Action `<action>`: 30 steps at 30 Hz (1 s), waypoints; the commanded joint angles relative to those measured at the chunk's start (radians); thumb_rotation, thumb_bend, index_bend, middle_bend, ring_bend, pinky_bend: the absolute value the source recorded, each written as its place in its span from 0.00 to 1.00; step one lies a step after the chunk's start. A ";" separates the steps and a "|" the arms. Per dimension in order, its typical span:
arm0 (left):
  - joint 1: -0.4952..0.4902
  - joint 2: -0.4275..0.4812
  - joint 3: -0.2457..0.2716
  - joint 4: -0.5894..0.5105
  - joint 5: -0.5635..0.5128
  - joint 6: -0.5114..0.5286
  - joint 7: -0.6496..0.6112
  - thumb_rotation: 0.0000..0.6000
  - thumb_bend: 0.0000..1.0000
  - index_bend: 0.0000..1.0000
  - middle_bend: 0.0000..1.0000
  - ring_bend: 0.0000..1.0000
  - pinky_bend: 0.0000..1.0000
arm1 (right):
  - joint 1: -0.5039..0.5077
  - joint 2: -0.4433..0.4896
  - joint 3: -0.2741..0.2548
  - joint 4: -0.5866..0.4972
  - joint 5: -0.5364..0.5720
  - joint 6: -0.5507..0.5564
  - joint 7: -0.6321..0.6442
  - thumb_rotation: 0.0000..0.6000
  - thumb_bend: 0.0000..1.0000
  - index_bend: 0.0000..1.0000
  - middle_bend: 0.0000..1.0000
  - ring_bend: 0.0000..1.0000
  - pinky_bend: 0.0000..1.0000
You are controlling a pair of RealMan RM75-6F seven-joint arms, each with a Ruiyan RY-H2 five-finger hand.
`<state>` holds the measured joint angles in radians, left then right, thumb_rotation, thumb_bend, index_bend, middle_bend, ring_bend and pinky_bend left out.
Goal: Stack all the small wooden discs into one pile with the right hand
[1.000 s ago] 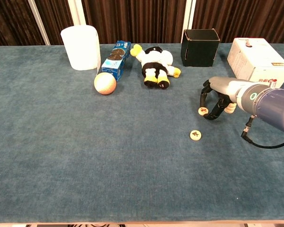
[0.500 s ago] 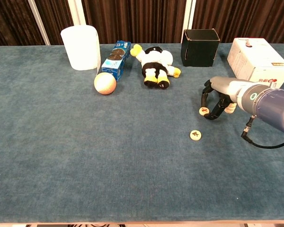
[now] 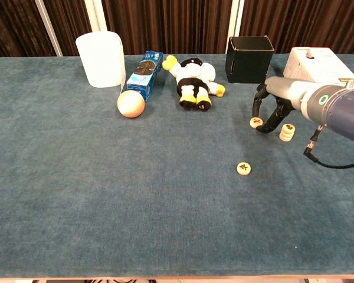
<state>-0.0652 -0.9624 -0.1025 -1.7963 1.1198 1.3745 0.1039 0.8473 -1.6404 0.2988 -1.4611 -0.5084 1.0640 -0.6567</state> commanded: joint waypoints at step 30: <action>0.001 -0.004 -0.001 -0.005 -0.005 0.006 0.012 1.00 0.15 0.08 0.00 0.00 0.02 | -0.029 0.134 -0.043 -0.063 0.066 -0.018 0.013 1.00 0.41 0.51 0.00 0.00 0.00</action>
<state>-0.0646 -0.9662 -0.1034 -1.8009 1.1152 1.3806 0.1156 0.8189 -1.5063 0.2572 -1.5254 -0.4434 1.0466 -0.6443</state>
